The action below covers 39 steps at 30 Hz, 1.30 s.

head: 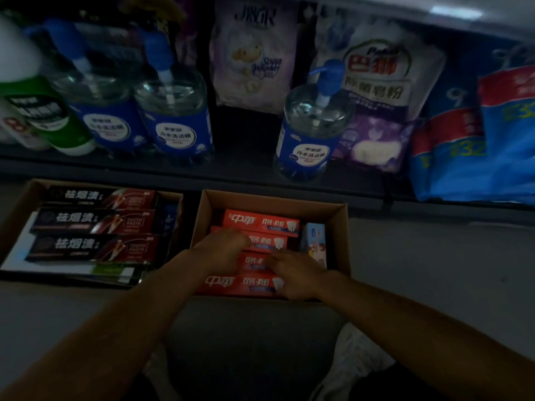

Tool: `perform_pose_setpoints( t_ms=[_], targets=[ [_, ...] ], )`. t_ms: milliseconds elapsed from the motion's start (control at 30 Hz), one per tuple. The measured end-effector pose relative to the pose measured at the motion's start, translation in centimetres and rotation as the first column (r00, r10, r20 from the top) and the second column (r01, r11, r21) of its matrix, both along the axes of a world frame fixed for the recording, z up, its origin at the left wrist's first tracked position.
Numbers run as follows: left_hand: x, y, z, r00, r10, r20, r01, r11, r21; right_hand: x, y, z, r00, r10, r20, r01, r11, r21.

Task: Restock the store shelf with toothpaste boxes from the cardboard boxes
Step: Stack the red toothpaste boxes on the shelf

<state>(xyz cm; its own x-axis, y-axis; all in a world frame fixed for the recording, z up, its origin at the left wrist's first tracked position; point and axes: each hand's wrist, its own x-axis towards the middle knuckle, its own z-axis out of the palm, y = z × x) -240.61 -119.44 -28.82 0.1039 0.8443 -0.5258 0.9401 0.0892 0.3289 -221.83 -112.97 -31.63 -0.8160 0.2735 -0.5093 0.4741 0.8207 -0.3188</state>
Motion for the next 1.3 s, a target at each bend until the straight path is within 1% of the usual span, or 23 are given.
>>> perform_pose_setpoints(
  t_ms=[133,367,567,700,833,967,1133,1300],
  targets=[
    [-0.4,-0.2,-1.3,1.0,0.005,0.028,-0.004,0.999,-0.051,0.1,0.0,-1.2,1.0,-0.001,0.013,0.001,1.0,-0.02],
    [-1.2,-0.2,-2.2,0.999,0.021,0.025,-0.02,0.998,-0.06,-0.3,0.2,-3.3,0.995,-0.036,0.088,0.042,0.996,-0.075],
    [-1.7,0.0,-1.5,1.0,0.026,0.012,-0.026,0.999,-0.043,-0.7,0.8,-3.3,0.997,-0.011,0.08,0.019,0.995,-0.095],
    [-2.0,0.0,-0.1,0.999,0.03,0.021,-0.03,0.999,-0.028,-0.3,1.4,-1.7,0.994,-0.025,0.106,0.036,0.994,-0.106],
    [-2.4,0.0,2.7,0.999,0.04,0.027,-0.04,0.999,-0.003,0.1,1.9,1.8,0.995,-0.026,0.095,0.032,0.998,-0.059],
    [-2.6,0.3,7.0,0.999,0.039,0.021,-0.04,0.999,0.028,0.0,2.7,6.3,0.997,-0.033,0.07,0.031,0.999,0.022],
    [-3.2,0.8,14.2,0.999,0.025,-0.021,-0.022,0.992,0.125,0.5,4.0,13.9,1.0,-0.014,0.008,0.012,0.987,0.159],
    [-3.5,1.2,22.7,0.991,0.02,-0.133,0.018,0.961,0.275,1.3,4.4,22.9,0.996,-0.025,-0.088,0.054,0.94,0.338]
  ],
)
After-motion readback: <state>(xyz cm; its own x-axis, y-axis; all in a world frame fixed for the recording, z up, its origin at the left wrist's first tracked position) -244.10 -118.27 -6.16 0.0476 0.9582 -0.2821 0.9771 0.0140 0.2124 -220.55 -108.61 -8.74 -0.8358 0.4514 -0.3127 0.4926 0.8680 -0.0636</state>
